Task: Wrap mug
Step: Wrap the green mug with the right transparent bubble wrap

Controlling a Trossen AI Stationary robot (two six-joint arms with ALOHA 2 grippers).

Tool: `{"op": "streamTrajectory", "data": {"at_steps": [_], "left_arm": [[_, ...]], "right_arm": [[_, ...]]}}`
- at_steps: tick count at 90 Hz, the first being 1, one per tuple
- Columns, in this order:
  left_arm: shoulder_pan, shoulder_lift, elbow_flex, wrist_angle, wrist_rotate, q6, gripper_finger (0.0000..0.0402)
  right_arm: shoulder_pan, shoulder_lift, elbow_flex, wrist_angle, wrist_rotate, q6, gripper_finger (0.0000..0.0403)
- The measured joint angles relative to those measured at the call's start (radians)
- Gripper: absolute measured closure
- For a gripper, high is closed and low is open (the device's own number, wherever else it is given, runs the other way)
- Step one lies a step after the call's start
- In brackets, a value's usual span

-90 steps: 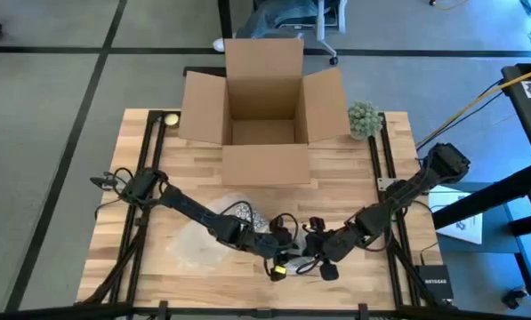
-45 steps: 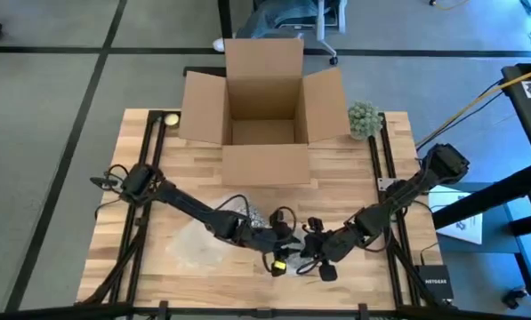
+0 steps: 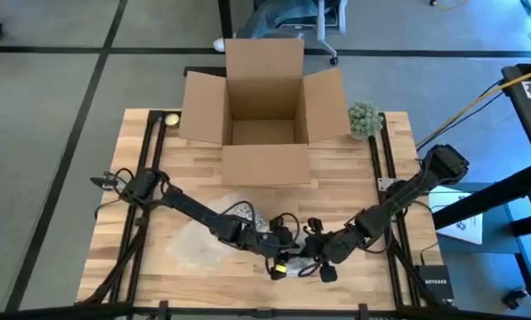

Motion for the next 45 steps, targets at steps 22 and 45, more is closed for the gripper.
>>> {"op": "streamTrajectory", "data": {"at_steps": [22, 45], "left_arm": [[-0.001, 0.002, 0.000, -0.007, 0.001, 0.008, 0.0299], [-0.003, 0.004, -0.002, 0.004, -0.007, 0.010, 0.0299]], "right_arm": [[-0.001, -0.003, 0.205, -0.395, 0.004, -0.031, 0.0402], [-0.001, -0.007, 0.268, -0.397, 0.064, -0.041, 0.0402]]}}
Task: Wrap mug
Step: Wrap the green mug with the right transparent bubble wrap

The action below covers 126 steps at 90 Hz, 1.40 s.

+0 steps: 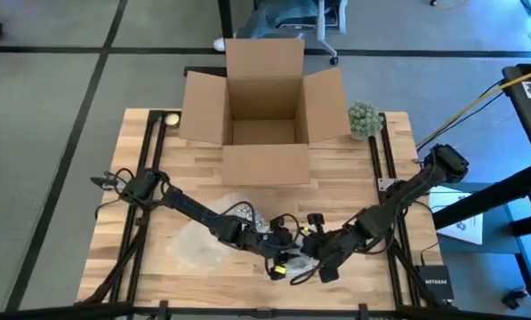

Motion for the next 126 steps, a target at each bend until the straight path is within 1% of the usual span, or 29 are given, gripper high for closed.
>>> {"op": "streamTrajectory", "data": {"at_steps": [8, 18, 23, 36, 54, 64, 71, 83, 90, 97, 103, 109, 116, 126], "left_arm": [[-0.003, 0.001, 0.000, 0.005, -0.002, 0.004, 0.0299], [-0.003, 0.000, 0.000, 0.007, -0.002, 0.015, 0.0299], [-0.003, 0.000, 0.000, 0.009, -0.002, 0.014, 0.0299], [-0.005, 0.000, -0.002, 0.016, -0.001, 0.016, 0.0299], [-0.013, -0.039, 0.011, -0.017, 0.004, 0.011, 0.0299], [-0.025, -0.096, 0.021, -0.023, 0.003, -0.006, 0.0299], [-0.039, -0.130, 0.028, -0.075, 0.002, -0.037, 0.0299], [-0.069, -0.123, 0.018, -0.208, -0.006, -0.068, 0.0299], [-0.086, -0.128, 0.023, -0.242, -0.014, -0.085, 0.0299], [-0.100, -0.134, 0.024, -0.317, -0.020, -0.130, 0.0299], [-0.111, -0.120, 0.023, -0.344, -0.020, -0.154, 0.0299], [-0.119, -0.111, 0.019, -0.320, -0.021, -0.141, 0.0299], [-0.120, -0.106, 0.023, -0.207, -0.027, -0.102, 0.0299], [-0.108, -0.090, 0.023, -0.103, -0.039, -0.043, 0.0299]], "right_arm": [[0.000, 0.019, -0.045, 0.044, 0.001, 0.006, 0.0402], [0.000, 0.075, -0.097, 0.131, -0.033, 0.011, 0.0402], [0.000, 0.107, -0.110, 0.172, -0.033, 0.012, 0.0402], [-0.007, 0.173, -0.105, 0.181, -0.018, 0.032, 0.0402], [-0.006, 0.182, -0.106, 0.199, -0.027, 0.032, 0.0402], [-0.007, 0.183, -0.111, 0.186, -0.034, 0.033, 0.0402], [-0.007, 0.183, -0.111, 0.186, -0.034, 0.037, 0.0402], [-0.007, 0.184, -0.112, 0.185, -0.024, 0.036, 0.0402], [-0.007, 0.184, -0.112, 0.185, -0.023, 0.037, 0.0402], [-0.006, 0.184, -0.112, 0.186, -0.018, 0.037, 0.0402], [-0.006, 0.184, -0.113, 0.191, -0.018, 0.037, 0.0402], [-0.007, 0.185, -0.114, 0.202, -0.017, 0.036, 0.0402], [-0.008, 0.186, -0.115, 0.216, -0.013, 0.034, 0.0402], [-0.008, 0.187, -0.115, 0.222, -0.009, 0.034, 0.0402]]}}
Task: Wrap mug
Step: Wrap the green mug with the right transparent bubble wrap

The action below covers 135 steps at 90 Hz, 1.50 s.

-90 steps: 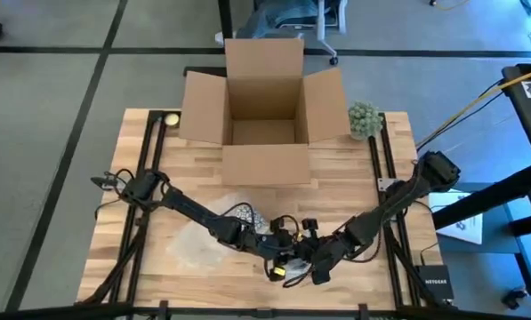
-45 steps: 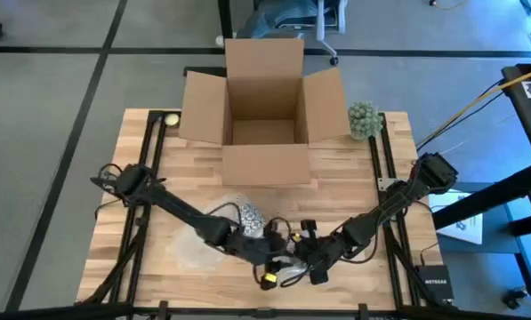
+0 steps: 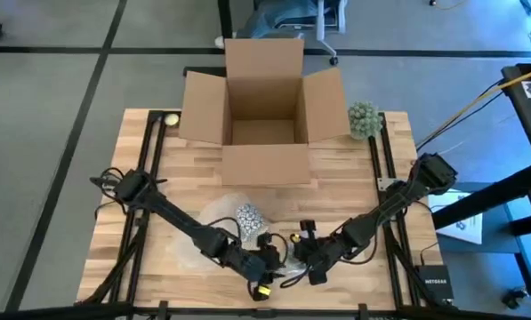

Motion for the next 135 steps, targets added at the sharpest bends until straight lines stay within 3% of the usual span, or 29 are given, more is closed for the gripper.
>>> {"op": "streamTrajectory", "data": {"at_steps": [28, 53, 86, 106, 120, 135], "left_arm": [[0.067, 0.029, 0.000, 0.049, -0.005, 0.032, 0.0299], [0.102, 0.089, 0.005, 0.059, 0.000, -0.065, 0.0299], [0.098, 0.092, 0.004, 0.044, -0.007, -0.050, 0.0299], [0.091, 0.094, 0.003, 0.060, -0.007, -0.038, 0.0299], [0.088, 0.095, 0.001, 0.075, -0.007, -0.031, 0.0299], [0.090, 0.095, 0.001, 0.080, -0.006, -0.026, 0.0299]], "right_arm": [[0.000, 0.001, 0.000, 0.008, 0.008, 0.004, 0.0402], [0.000, -0.005, 0.026, -0.025, -0.004, 0.010, 0.0402], [0.002, -0.042, 0.305, -0.535, -0.026, 0.081, 0.0402], [0.014, -0.082, 0.323, -0.779, 0.216, 0.183, 0.0402], [-0.002, -0.105, 0.174, -0.658, 0.289, 0.187, 0.0402], [0.012, -0.109, 0.108, -0.414, 0.208, 0.109, 0.0402]]}}
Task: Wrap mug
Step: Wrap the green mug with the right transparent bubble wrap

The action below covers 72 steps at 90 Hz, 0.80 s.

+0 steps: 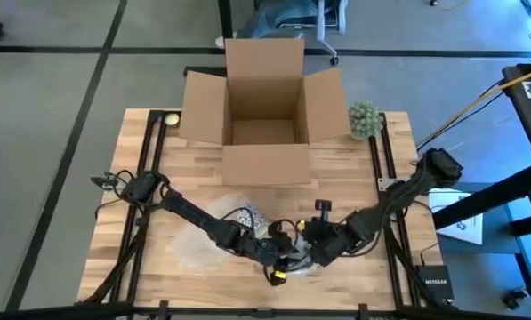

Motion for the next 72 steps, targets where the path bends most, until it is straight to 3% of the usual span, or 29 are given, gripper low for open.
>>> {"op": "streamTrajectory", "data": {"at_steps": [9, 29, 72], "left_arm": [[0.002, 0.000, 0.000, 0.000, 0.001, 0.000, 0.0299], [0.003, 0.001, -0.001, 0.002, -0.009, 0.008, 0.0299], [-0.005, -0.067, -0.006, -0.035, -0.010, 0.010, 0.0299]], "right_arm": [[0.030, 0.000, 0.016, 0.072, -0.006, -0.020, 0.0402], [0.041, 0.030, -0.010, 0.182, -0.155, -0.003, 0.0402], [0.014, 0.113, -0.013, 0.243, -0.175, 0.004, 0.0402]]}}
